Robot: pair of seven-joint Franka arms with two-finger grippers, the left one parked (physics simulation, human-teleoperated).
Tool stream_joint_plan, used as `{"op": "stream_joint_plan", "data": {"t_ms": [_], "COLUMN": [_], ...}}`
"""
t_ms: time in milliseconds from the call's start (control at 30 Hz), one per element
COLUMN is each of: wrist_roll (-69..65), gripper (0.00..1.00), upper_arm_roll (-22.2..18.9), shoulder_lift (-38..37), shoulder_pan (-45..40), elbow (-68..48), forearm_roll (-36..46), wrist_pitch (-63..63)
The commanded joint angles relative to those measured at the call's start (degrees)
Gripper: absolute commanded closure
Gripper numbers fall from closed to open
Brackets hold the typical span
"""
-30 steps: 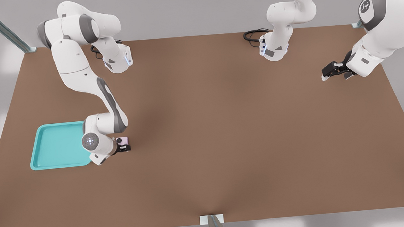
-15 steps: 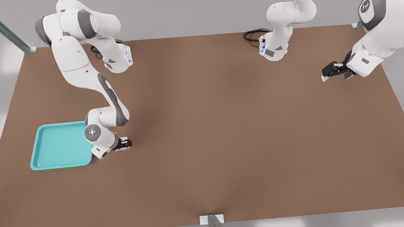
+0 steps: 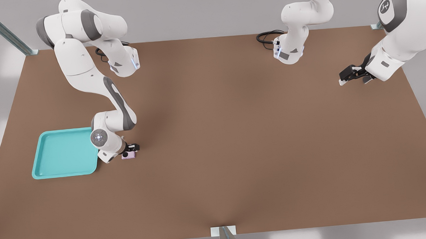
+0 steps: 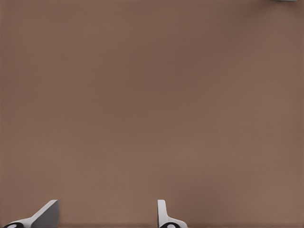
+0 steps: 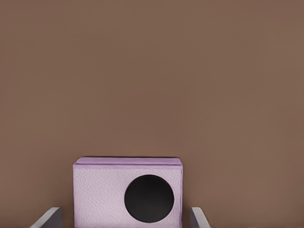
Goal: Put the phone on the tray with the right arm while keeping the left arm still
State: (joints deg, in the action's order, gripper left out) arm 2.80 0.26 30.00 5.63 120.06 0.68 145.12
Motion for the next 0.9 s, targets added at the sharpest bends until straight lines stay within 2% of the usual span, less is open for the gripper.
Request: {"op": "stream_joint_plan", "data": {"t_ms": [0, 67, 133, 167, 333, 467, 600, 800, 867], "wrist_roll": [-0.2, -0.2, -0.2, -0.2, -0.2, -0.5, -9.1, -27.3, -27.8], "gripper": [0.00, 0.04, 0.21, 0.22, 0.22, 0.22, 0.22, 0.22, 0.22], "upper_arm_roll": [0.0, 0.0, 0.0, 0.0, 0.0, 0.0, 0.0, 0.0, 0.0], "shoulder_lift": [0.2, 0.2, 0.2, 0.2, -0.4, -6.6, -9.7, -7.2, -6.4], "shoulder_pan": [0.0, 0.0, 0.0, 0.0, 0.1, -1.2, -11.2, -26.3, -26.5], "elbow": [0.0, 0.0, 0.0, 0.0, -0.1, -0.4, 0.6, 0.4, 0.4], "forearm_roll": [0.1, 0.0, 0.0, 0.0, 0.0, 0.0, -0.2, -0.2, -0.1], "wrist_pitch": [1.0, 1.5, 1.5, 1.5, 0.9, -5.0, -6.3, -5.1, -4.8]}}
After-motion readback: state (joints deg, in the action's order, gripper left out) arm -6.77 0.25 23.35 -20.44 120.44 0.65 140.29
